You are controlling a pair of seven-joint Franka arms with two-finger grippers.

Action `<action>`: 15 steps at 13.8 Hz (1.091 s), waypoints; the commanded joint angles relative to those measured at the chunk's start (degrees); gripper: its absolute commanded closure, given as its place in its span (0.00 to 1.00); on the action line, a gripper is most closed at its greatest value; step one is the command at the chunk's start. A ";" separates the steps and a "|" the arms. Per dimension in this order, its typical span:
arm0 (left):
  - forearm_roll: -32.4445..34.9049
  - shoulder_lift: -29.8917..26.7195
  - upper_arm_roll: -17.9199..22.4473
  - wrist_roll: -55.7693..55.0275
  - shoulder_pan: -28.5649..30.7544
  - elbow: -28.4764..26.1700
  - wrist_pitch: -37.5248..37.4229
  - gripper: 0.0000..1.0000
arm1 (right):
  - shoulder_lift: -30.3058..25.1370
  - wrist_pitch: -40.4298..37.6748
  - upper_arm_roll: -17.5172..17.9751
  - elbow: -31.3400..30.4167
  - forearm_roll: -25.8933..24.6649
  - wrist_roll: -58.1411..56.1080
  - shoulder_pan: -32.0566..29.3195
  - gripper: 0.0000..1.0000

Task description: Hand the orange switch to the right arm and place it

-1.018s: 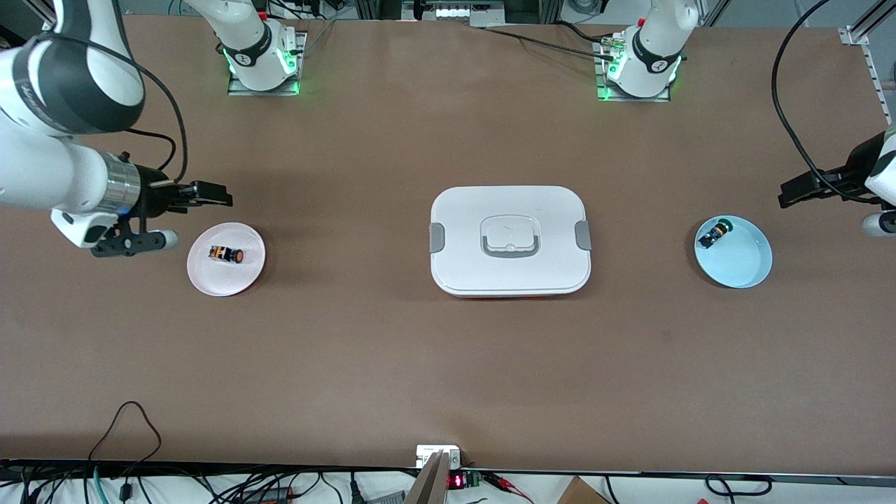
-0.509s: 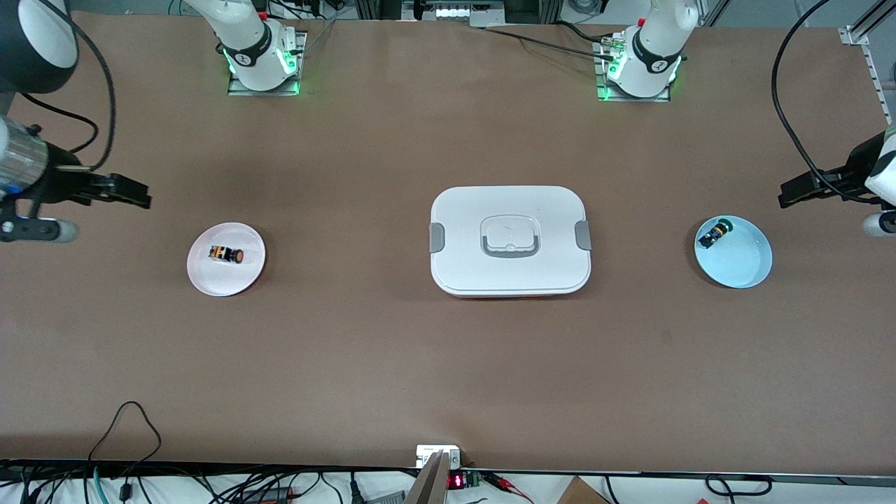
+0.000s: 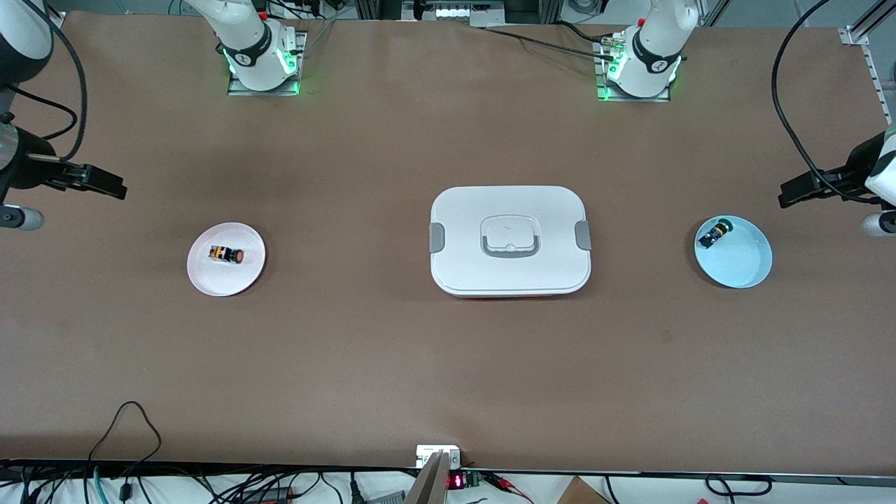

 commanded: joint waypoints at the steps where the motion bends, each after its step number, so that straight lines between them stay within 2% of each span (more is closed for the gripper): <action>1: -0.89 -1.01 0.23 -0.28 -0.14 -0.80 0.20 0.00 | -4.85 3.01 0.26 -6.17 -0.30 -3.96 -0.48 0.00; 11: -0.89 -1.01 0.23 -0.28 -0.14 -0.62 0.12 0.00 | -3.80 2.66 0.52 -1.35 -0.30 -5.20 -0.66 0.00; 15: -0.89 -1.01 0.23 -0.28 -0.14 -0.62 0.12 0.00 | -3.89 2.66 0.44 -1.16 -0.21 -5.11 -0.83 0.00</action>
